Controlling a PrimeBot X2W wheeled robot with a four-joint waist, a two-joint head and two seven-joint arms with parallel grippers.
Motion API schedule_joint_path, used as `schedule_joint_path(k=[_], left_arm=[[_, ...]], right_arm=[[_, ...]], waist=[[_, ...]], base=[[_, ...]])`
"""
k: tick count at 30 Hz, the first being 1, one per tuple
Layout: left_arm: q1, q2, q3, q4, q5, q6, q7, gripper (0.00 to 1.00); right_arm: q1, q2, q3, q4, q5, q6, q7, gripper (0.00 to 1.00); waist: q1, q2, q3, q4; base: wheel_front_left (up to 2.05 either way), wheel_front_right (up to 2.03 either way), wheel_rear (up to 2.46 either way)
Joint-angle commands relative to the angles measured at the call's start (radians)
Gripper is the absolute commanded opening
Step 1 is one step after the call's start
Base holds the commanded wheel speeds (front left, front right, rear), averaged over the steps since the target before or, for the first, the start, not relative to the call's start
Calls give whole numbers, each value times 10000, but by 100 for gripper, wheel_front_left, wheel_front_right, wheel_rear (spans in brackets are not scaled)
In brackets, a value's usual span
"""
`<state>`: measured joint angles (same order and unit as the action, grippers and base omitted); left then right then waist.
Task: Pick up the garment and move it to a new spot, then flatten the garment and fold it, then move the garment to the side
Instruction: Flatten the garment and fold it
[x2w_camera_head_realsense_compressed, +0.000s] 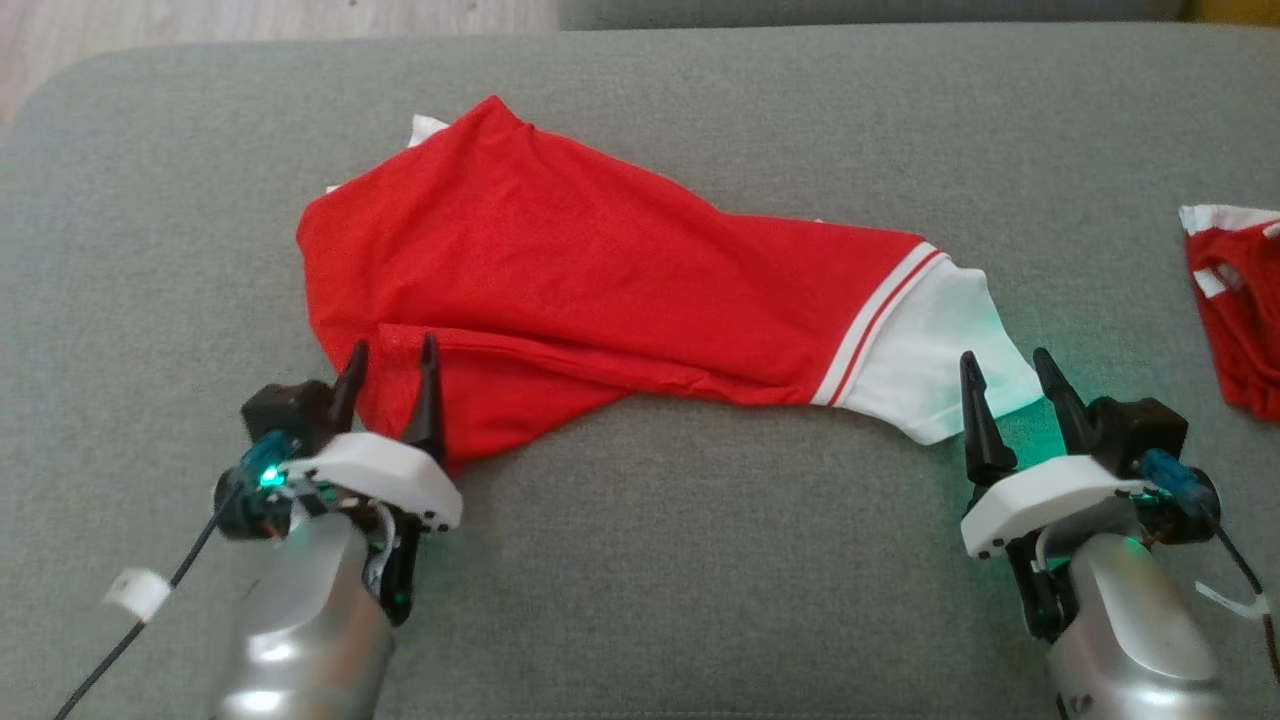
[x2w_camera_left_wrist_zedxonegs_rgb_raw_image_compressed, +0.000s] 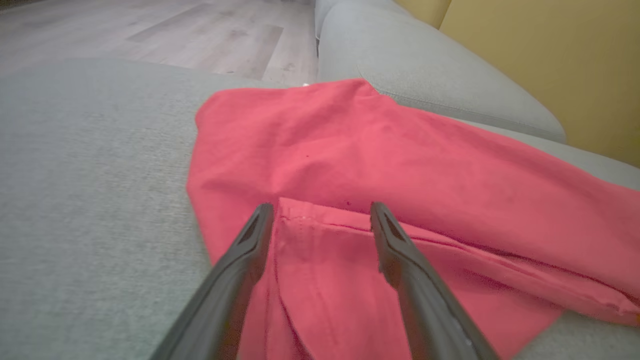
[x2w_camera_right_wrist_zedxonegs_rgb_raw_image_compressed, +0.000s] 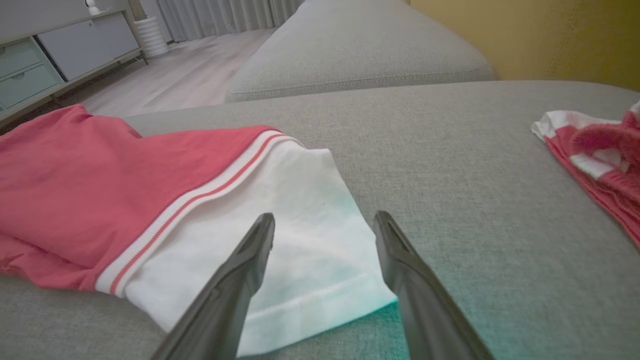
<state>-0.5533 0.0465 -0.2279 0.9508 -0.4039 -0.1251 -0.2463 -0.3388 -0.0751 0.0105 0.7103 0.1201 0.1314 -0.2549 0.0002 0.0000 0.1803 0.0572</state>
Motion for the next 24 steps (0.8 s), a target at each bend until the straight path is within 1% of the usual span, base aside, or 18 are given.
schedule_joint_path(k=[1,8,15,24], left_arm=[[-492,247,-47,-89,-149,-49,-8,100],[-815,450,-981,423,-1174,-53,-52,100],[-1051,699,-972,823,-1530,-54,-144,100],[-1211,722,-1571,914,-2095,-55,-152,100]], right_arm=[[-307,64,254,-329,-77,-7,-68,100],[-350,98,247,-345,-58,-7,-68,100],[-337,140,250,-355,-58,-7,-68,100],[-398,193,429,-282,0,-7,-68,100]], waist=[[-2,0,93,-73],[-2,0,291,-160],[-2,0,362,-175],[-2,0,436,-260]], base=[[0,0,0],[0,0,0],[0,0,0],[0,0,0]])
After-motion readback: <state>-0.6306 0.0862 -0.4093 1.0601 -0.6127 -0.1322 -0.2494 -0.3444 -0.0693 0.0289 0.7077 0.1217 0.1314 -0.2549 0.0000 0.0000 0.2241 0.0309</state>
